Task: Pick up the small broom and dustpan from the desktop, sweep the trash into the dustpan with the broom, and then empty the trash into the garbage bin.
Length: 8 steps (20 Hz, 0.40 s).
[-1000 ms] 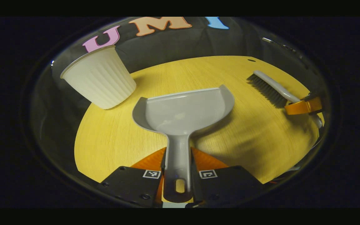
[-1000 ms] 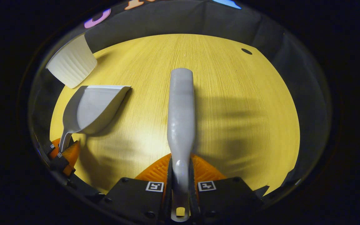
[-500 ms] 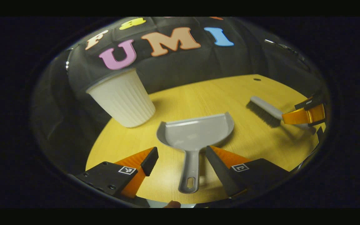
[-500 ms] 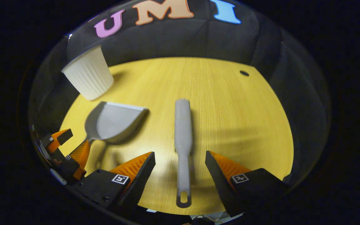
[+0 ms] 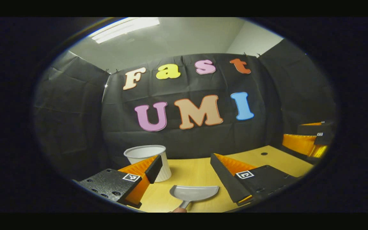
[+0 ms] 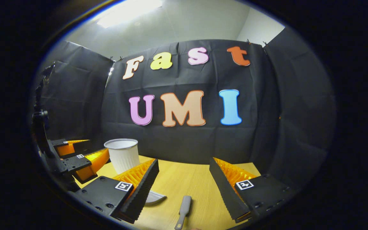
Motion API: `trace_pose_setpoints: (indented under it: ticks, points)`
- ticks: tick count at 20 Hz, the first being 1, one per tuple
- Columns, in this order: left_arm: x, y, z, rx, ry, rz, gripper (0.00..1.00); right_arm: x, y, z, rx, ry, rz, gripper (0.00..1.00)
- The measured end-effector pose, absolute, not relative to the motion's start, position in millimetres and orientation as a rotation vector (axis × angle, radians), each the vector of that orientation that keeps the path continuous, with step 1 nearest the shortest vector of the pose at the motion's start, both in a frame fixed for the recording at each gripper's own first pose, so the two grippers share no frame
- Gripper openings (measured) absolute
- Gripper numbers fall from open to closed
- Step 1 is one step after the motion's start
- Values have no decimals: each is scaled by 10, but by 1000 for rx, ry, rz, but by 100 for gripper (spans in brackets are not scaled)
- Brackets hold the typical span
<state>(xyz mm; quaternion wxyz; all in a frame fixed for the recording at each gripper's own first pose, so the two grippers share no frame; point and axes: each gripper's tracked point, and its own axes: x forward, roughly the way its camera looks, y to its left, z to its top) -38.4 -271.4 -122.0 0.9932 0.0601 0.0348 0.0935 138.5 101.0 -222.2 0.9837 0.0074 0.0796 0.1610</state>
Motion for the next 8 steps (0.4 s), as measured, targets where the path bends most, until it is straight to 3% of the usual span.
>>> trace_pose_setpoints:
  ticks: [8]
  points:
    - [-499, -2875, -777, 142, -3, 67, 92, 1346, 994, -2158, 74, 89, 213, 100]
